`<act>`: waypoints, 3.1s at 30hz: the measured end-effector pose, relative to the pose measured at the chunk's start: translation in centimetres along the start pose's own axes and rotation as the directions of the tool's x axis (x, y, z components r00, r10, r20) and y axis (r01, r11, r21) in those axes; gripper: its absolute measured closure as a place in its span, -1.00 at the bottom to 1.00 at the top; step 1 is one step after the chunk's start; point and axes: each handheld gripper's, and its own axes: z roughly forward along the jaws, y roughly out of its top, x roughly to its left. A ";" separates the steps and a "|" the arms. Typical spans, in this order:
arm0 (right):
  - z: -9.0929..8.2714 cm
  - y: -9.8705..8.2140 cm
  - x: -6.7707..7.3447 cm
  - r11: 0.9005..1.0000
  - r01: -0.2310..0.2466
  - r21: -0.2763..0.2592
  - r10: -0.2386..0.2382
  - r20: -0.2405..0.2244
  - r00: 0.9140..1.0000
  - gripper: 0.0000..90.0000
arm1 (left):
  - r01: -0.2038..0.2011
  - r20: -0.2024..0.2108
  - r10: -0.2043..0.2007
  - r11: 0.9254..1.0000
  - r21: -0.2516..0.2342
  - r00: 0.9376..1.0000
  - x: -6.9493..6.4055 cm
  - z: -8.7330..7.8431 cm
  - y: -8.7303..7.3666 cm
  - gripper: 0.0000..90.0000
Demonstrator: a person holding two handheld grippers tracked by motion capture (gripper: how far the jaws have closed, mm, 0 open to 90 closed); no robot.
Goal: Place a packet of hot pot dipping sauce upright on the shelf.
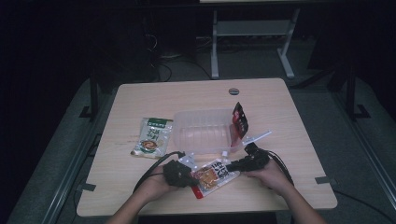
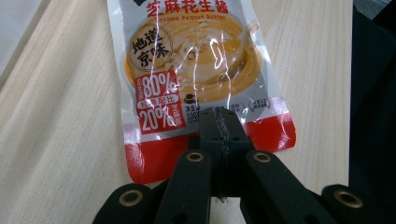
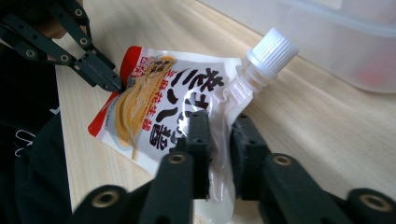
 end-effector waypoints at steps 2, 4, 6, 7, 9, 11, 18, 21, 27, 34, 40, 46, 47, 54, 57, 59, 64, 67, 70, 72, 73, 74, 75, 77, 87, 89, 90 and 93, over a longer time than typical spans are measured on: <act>0.0 0.0 0.1 1.000 0.014 0.000 -0.014 -0.003 1.000 0.86 | 0.001 0.000 -0.001 1.000 0.000 1.000 0.0 0.0 0.0 1.00; -0.1 -0.1 0.3 0.999 0.034 0.004 -0.034 -0.018 0.999 0.94 | 0.004 0.003 -0.004 1.000 -0.003 1.000 0.0 0.0 0.0 1.00; -0.1 -0.1 0.5 0.999 0.045 0.004 -0.045 -0.024 0.999 0.97 | 0.008 0.005 -0.008 1.000 -0.007 1.000 0.1 0.0 -0.1 1.00; -0.2 -0.1 0.6 0.998 0.056 0.006 -0.055 -0.024 0.998 0.98 | 0.009 0.007 -0.009 1.000 -0.006 1.000 0.1 0.0 -0.1 1.00; -0.5 -0.1 0.7 0.998 0.070 0.002 -0.070 -0.040 0.997 0.99 | 0.009 0.011 -0.009 1.000 -0.004 1.000 0.2 0.0 -0.1 1.00; -0.9 -0.1 1.0 0.997 0.077 -0.014 -0.077 -0.055 0.995 1.00 | 0.012 0.014 -0.012 1.000 -0.008 1.000 0.2 0.0 -0.1 1.00; -2.0 0.4 2.5 0.989 0.118 -0.087 -0.126 -0.103 0.987 1.00 | 0.014 0.008 -0.014 1.000 -0.017 1.000 0.2 0.0 -0.3 1.00; -2.3 0.7 3.0 0.986 0.133 -0.104 -0.145 -0.110 0.983 1.00 | 0.016 0.003 -0.016 0.999 -0.038 1.000 0.0 -0.1 -0.4 0.97; -2.6 1.1 3.9 0.981 0.143 -0.135 -0.164 -0.160 0.973 1.00 | 0.015 -0.024 -0.017 0.998 -0.059 1.000 0.1 -0.2 -0.2 0.95; -2.2 2.0 5.7 0.968 0.167 -0.189 -0.214 -0.261 0.941 1.00 | 0.020 -0.021 -0.021 0.997 -0.080 1.000 0.0 -0.1 0.0 0.99; -2.0 2.7 6.6 0.959 0.178 -0.219 -0.236 -0.281 0.930 1.00 | 0.014 -0.025 -0.017 0.995 -0.094 1.000 -0.1 -0.1 0.2 0.98; -2.7 2.8 6.6 0.956 0.164 -0.245 -0.229 -0.263 0.937 1.00 | 0.024 0.003 -0.023 0.990 -0.137 1.000 -0.1 -1.0 0.0 0.71; -2.7 2.8 6.6 0.956 0.164 -0.245 -0.229 -0.263 0.937 1.00 | 0.018 0.005 -0.017 0.990 -0.138 1.000 -0.2 -1.2 0.0 0.71; -3.7 3.1 6.6 0.943 0.174 -0.284 -0.243 -0.227 0.943 1.00 | -0.006 -0.006 0.005 0.987 -0.162 1.000 -1.0 -3.4 -0.6 0.40; -4.2 3.3 6.5 0.936 0.171 -0.307 -0.243 -0.215 0.946 1.00 | 0.001 -0.019 -0.004 0.985 -0.172 1.000 -1.2 -4.3 -1.4 0.30; -4.5 3.5 6.5 0.932 0.174 -0.319 -0.247 -0.205 0.947 1.00 | 0.011 -0.024 -0.015 0.984 -0.178 1.000 -1.2 -4.9 -2.1 0.27; -5.7 4.4 6.9 0.917 0.175 -0.359 -0.256 -0.192 0.947 1.00 | 0.041 -0.043 -0.050 0.981 -0.190 0.998 -1.0 -6.0 -4.0 0.19; -6.2 4.9 7.0 0.908 0.173 -0.382 -0.261 -0.191 0.946 1.00 | 0.071 -0.054 -0.083 0.978 -0.196 0.995 -0.9 -6.7 -5.5 0.18; -6.7 5.5 7.1 0.898 0.183 -0.401 -0.271 -0.177 0.946 1.00 | 0.108 -0.060 -0.123 0.972 -0.210 0.991 -0.7 -7.2 -6.7 0.17; -6.9 5.8 7.1 0.893 0.181 -0.412 -0.273 -0.174 0.946 1.00 | 0.117 -0.068 -0.133 0.972 -0.205 0.989 -0.4 -7.5 -7.3 0.17; -7.0 6.0 7.1 0.891 0.180 -0.417 -0.272 -0.173 0.947 1.00 | 0.120 -0.070 -0.137 0.971 -0.206 0.988 -0.3 -7.5 -7.5 0.17; -7.1 6.1 7.1 0.891 0.178 -0.417 -0.270 -0.172 0.948 1.00 | 0.122 -0.074 -0.140 0.971 -0.204 0.987 0.0 -7.6 -7.6 0.17; -7.3 6.4 7.0 0.886 0.181 -0.427 -0.273 -0.163 0.948 1.00 | 0.129 -0.074 -0.147 0.969 -0.209 0.986 0.0 -7.6 -7.6 0.17; -7.5 6.8 6.9 0.882 0.177 -0.437 -0.270 -0.161 0.949 1.00 | 0.132 -0.079 -0.151 0.968 -0.215 0.985 0.1 -7.6 -7.5 0.17; -8.0 9.6 6.2 0.866 0.178 -0.467 -0.266 -0.130 0.955 1.00 | 0.126 -0.077 -0.143 0.973 -0.195 0.987 0.1 -7.3 -7.6 0.19; -8.0 10.1 6.1 0.864 0.181 -0.469 -0.267 -0.123 0.956 1.00 | 0.117 -0.079 -0.134 0.975 -0.187 0.988 0.2 -7.4 -7.6 0.19; -8.0 10.3 6.1 0.865 0.178 -0.469 -0.264 -0.124 0.957 1.00 | 0.117 -0.077 -0.133 0.975 -0.189 0.988 0.1 -7.4 -7.6 0.19; -7.8 11.0 6.0 0.866 0.187 -0.464 -0.268 -0.113 0.957 1.00 | 0.110 -0.078 -0.126 0.977 -0.184 0.989 0.3 -7.3 -7.7 0.19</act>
